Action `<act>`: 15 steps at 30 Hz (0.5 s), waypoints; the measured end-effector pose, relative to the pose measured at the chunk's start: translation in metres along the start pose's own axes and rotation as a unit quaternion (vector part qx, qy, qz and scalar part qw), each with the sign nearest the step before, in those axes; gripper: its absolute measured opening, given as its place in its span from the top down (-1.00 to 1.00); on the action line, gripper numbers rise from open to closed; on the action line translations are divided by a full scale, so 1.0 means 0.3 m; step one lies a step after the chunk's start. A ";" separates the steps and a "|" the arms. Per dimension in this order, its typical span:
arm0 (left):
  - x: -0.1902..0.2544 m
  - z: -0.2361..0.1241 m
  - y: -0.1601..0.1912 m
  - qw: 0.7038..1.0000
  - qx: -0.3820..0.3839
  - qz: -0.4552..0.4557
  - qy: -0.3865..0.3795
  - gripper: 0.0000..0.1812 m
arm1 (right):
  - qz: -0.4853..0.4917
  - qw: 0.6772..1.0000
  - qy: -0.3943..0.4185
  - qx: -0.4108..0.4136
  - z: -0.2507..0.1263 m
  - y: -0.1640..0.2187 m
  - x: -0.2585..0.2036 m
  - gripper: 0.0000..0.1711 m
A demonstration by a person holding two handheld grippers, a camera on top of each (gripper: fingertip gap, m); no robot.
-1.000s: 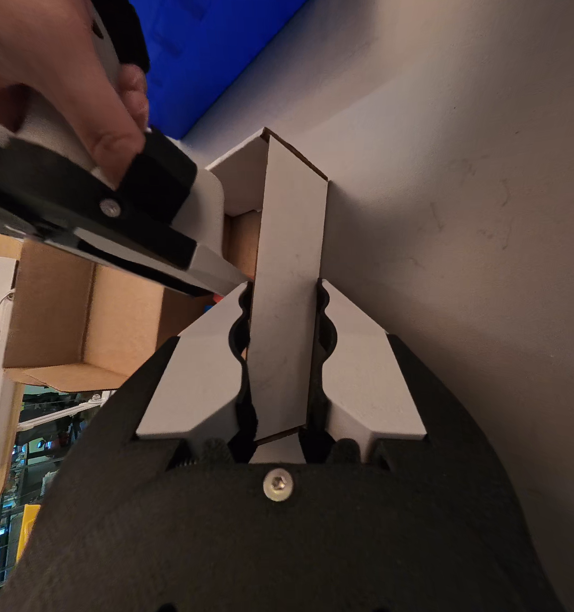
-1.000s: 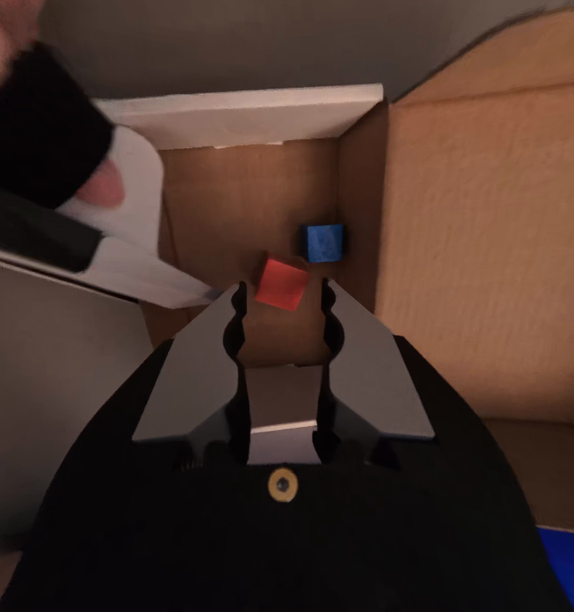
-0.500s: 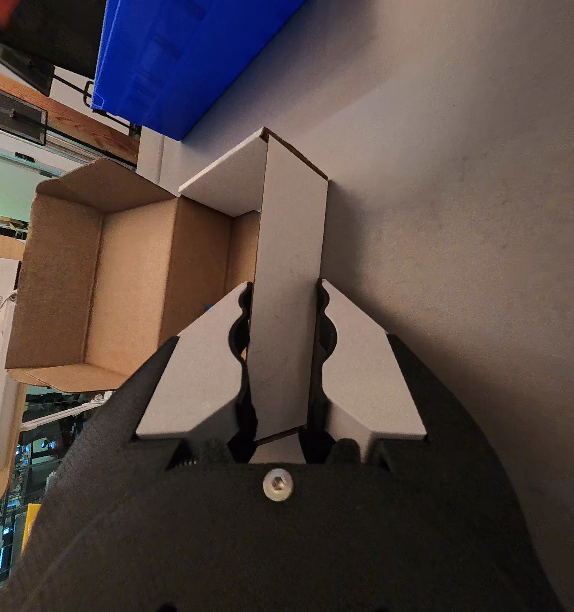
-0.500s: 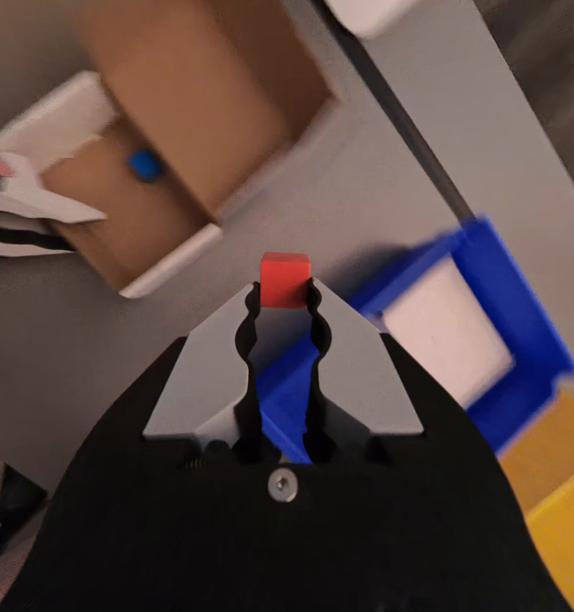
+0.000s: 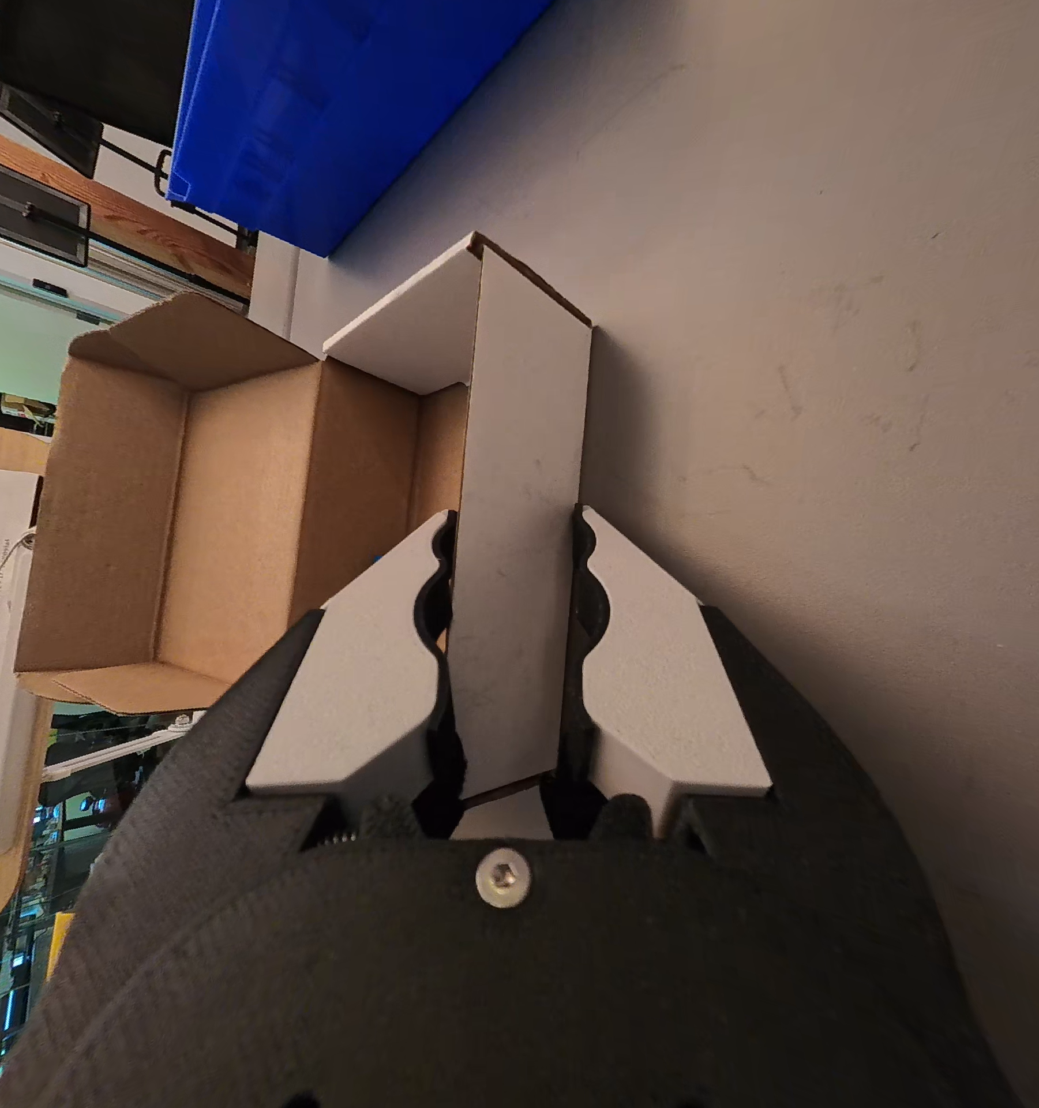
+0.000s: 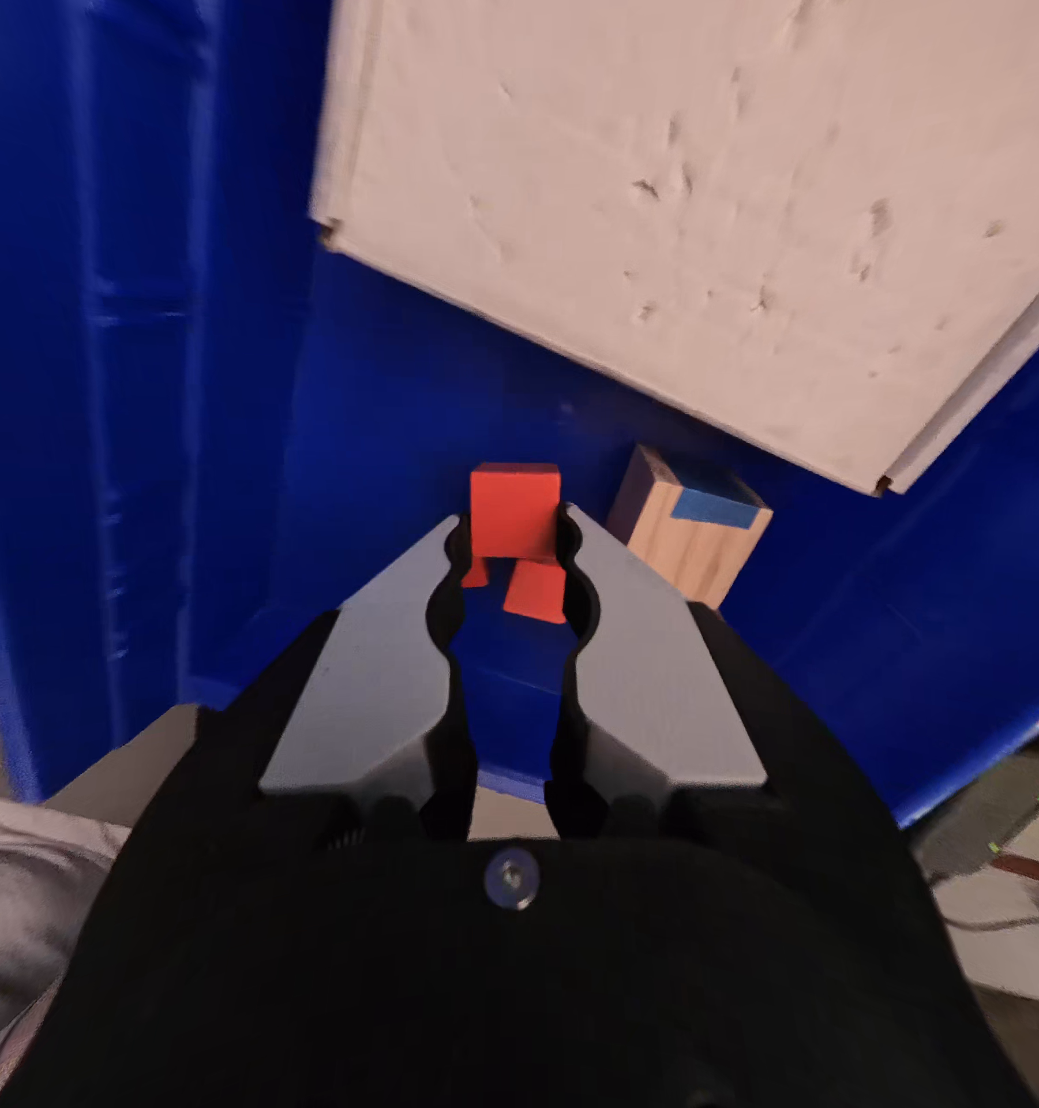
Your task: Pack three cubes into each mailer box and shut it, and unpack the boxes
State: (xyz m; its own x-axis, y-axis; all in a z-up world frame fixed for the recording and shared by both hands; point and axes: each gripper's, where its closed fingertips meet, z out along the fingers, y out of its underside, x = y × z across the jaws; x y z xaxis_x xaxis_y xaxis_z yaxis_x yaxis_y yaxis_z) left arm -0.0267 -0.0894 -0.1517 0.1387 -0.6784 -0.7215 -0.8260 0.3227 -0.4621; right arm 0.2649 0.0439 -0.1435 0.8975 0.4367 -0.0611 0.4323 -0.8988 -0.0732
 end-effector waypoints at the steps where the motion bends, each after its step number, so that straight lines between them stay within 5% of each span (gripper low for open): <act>1: 0.000 0.000 0.000 1.000 0.000 0.000 0.000 0.60 | 0.004 1.000 0.019 -0.017 0.020 0.007 0.022 0.67; 6: 0.000 0.000 0.000 1.000 0.000 0.002 -0.001 0.60 | 0.010 0.999 0.025 -0.020 0.047 -0.002 0.038 0.55; 10: 0.001 0.000 0.000 1.000 0.000 0.002 -0.001 0.60 | 0.021 0.998 0.054 0.014 -0.049 -0.004 0.041 0.46; 15: 0.001 0.000 0.000 1.000 0.000 0.005 -0.001 0.60 | -0.102 0.962 0.055 0.245 -0.384 -0.187 -0.217 0.47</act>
State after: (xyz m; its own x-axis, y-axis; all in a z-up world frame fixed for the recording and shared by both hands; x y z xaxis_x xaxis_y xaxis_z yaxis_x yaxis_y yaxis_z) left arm -0.0266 -0.0896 -0.1521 0.1325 -0.6736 -0.7271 -0.8268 0.3295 -0.4559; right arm 0.1923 0.0614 -0.0208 0.8136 0.5712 0.1083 0.5319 -0.6560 -0.5355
